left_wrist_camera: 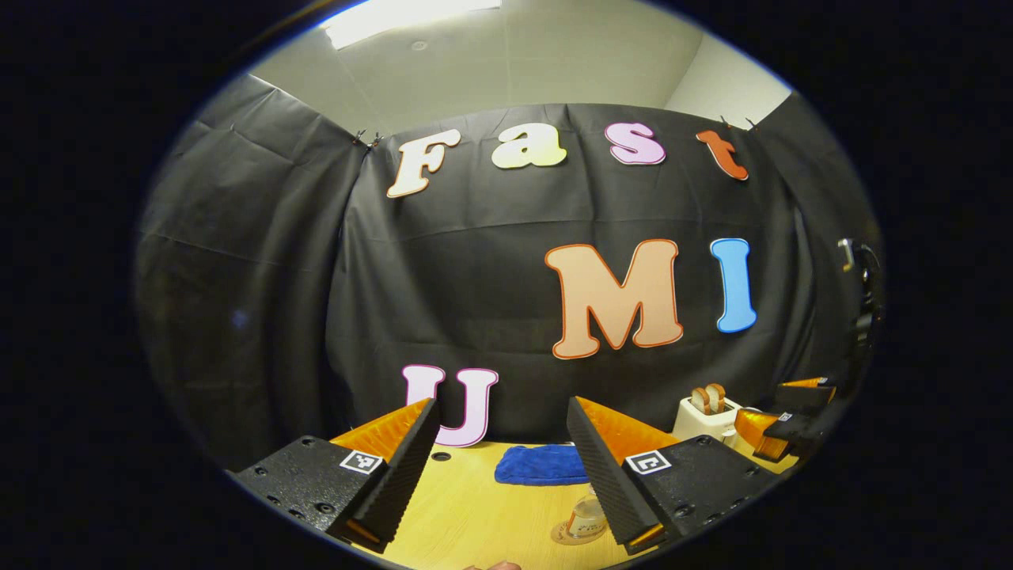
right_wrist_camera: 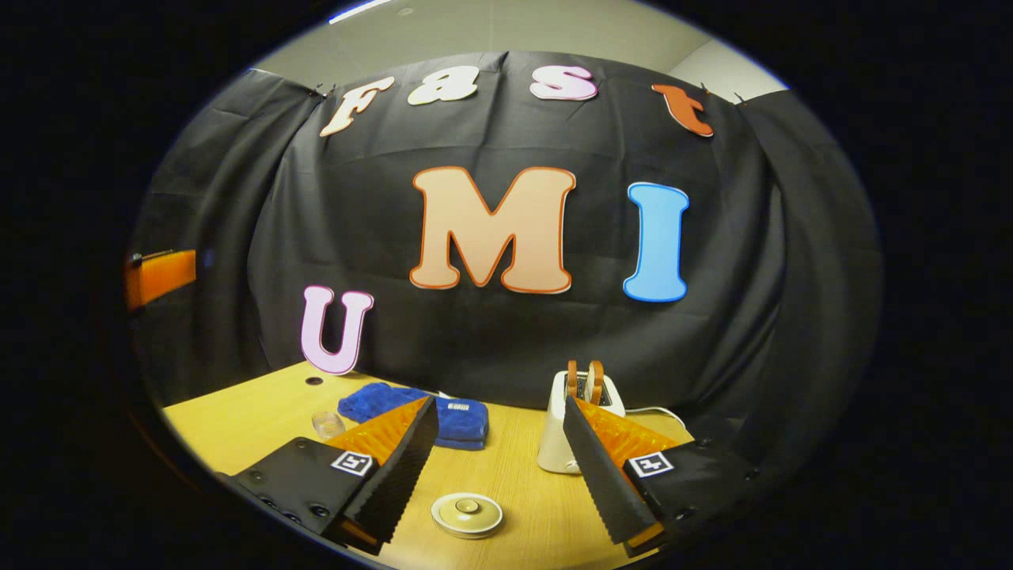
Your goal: Open the teacup lid with one hand, grasp the water bottle and pour water into the teacup with the other hand; after pouring, place the water bottle on the coaster and then close the teacup lid.
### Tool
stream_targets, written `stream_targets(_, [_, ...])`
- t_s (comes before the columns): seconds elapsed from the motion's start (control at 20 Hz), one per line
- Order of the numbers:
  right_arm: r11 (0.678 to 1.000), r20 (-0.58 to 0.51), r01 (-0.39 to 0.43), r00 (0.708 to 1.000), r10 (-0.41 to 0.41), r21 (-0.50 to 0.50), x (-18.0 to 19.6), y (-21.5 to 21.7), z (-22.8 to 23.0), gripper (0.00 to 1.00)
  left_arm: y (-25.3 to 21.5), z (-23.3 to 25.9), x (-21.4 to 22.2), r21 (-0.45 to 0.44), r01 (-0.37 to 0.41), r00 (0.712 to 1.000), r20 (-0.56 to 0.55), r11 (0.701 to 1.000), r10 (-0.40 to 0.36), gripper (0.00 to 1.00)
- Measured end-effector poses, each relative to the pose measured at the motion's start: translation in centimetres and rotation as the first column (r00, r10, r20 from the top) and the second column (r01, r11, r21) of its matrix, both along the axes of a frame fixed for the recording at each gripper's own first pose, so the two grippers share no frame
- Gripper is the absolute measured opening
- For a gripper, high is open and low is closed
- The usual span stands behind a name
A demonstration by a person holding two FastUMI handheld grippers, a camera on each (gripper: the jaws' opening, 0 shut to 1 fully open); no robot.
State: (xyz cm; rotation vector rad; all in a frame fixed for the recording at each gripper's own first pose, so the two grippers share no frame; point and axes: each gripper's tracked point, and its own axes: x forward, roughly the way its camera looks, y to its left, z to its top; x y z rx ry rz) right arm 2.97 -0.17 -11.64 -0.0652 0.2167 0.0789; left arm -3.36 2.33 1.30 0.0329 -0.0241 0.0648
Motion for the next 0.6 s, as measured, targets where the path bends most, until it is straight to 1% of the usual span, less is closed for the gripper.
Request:
stream_targets(0.1, [1.000,-0.035,-0.015,0.999,0.015,-0.019,0.2,0.2,-1.9,1.00,0.5,0.1,-0.2,0.006,-0.016,1.000,0.001,1.000,0.016,0.93])
stream_targets(0.15, [0.999,-0.051,-0.025,0.998,0.023,-0.026,0.3,0.4,-2.9,0.96,0.7,0.2,-0.3,0.009,-0.022,1.000,0.001,1.000,0.022,0.93])
stream_targets(0.2, [0.999,-0.064,-0.034,0.997,0.032,-0.033,0.5,0.6,-3.6,0.96,0.9,0.2,-0.4,0.012,-0.029,1.000,0.001,1.000,0.029,0.93])
stream_targets(0.25, [0.998,-0.079,-0.043,0.996,0.040,-0.040,0.6,0.7,-4.3,1.00,1.1,0.2,-0.5,0.014,-0.034,0.999,-0.002,0.999,0.034,0.93])
stream_targets(0.3, [0.997,-0.090,-0.053,0.995,0.048,-0.047,0.8,0.8,-5.0,0.96,1.3,0.1,-0.7,0.014,-0.040,0.999,-0.005,0.999,0.040,0.93])
stream_targets(0.4, [0.996,-0.120,-0.072,0.991,0.064,-0.060,0.7,1.2,-6.8,0.96,1.8,0.0,-1.0,0.017,-0.052,0.999,-0.013,0.999,0.052,0.93])
stream_targets(0.45, [0.994,-0.136,-0.083,0.988,0.073,-0.064,0.6,1.5,-7.7,1.00,2.0,0.1,-1.1,0.021,-0.060,0.998,-0.014,0.998,0.060,0.93])
stream_targets(0.5, [0.994,-0.154,-0.091,0.985,0.079,-0.067,0.5,1.7,-8.6,1.00,2.3,0.2,-1.4,0.025,-0.067,0.998,-0.012,0.997,0.068,0.93])
stream_targets(0.55, [0.993,-0.169,-0.099,0.982,0.087,-0.068,0.5,1.9,-9.4,0.96,2.5,0.2,-1.5,0.030,-0.074,0.997,-0.011,0.997,0.075,0.93])
stream_targets(0.6, [0.992,-0.179,-0.105,0.980,0.091,-0.070,0.5,2.1,-10.0,0.96,2.8,0.4,-1.7,0.036,-0.081,0.997,-0.009,0.996,0.081,0.95])
